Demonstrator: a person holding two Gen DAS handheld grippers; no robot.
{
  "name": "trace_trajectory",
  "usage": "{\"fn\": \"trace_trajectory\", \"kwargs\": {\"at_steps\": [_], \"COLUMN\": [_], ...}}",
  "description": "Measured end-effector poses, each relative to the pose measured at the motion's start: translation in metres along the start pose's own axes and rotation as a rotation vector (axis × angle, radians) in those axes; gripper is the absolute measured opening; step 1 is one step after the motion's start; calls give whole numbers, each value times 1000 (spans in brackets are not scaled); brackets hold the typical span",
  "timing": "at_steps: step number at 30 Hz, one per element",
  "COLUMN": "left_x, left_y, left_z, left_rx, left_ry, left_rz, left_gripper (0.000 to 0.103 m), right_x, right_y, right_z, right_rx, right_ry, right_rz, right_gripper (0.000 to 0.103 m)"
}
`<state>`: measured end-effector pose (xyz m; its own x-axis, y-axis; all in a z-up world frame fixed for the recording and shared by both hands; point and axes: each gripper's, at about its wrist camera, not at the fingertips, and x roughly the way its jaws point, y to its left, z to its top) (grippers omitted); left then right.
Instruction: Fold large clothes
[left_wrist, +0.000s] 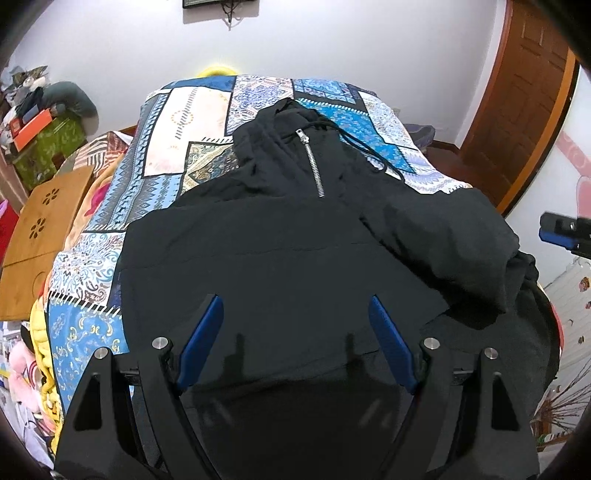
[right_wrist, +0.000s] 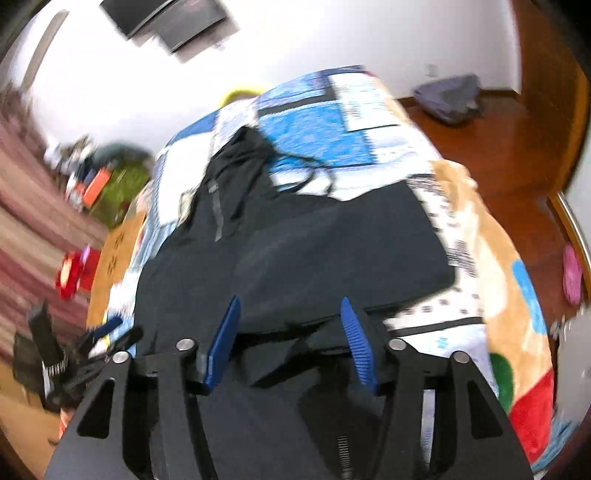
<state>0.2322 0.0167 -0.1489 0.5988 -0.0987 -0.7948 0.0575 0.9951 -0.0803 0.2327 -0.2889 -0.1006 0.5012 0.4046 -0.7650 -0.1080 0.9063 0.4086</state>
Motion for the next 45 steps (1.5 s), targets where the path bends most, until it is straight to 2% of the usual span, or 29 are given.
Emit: {"fn": "trace_trajectory", "kwargs": {"at_steps": [3,7,9,13,17,19,21,24,29,35,40,45], "left_x": [-2,-2,-2,0,0,0,-1,-5,-16,-36,-55,-71], "left_y": [-6,-10,-11,-14,-13,-12,-10,-6,1,14,27,49], "left_z": [0,-1,-2,-3,-4,-5,-5,-7,-9,-11,-17,-28], "left_rx": [17,19,17,20,11,8,6,5,-2,-2,-10,-43], "left_ry": [-6,0,5,10,13,11,10,1,-22,-64,-94,-113], "left_rz": [2,-10,-17,-14,-19,-16,-13,-3,4,23,39,57], "left_gripper": [80,80,80,80,80,80,80,80,80,80,80,84], "right_x": [4,24,31,49,55,57,57,49,23,-4,0,30], "right_y": [-30,-65,-79,-89,-87,-81,-75,-58,-10,72,129,183], "right_z": [3,-4,-6,-3,6,9,9,10,21,33,34,11], "right_rx": [105,205,240,278,273,247,215,139,31,-143,-221,-315], "right_ry": [3,50,70,83,74,67,64,9,-79,-150,-147,-53], "right_rz": [-8,-42,-34,34,27,5,-32,-56,-15,75,173,255], "right_gripper": [54,54,54,54,53,37,14,7,6,6,6,6]}}
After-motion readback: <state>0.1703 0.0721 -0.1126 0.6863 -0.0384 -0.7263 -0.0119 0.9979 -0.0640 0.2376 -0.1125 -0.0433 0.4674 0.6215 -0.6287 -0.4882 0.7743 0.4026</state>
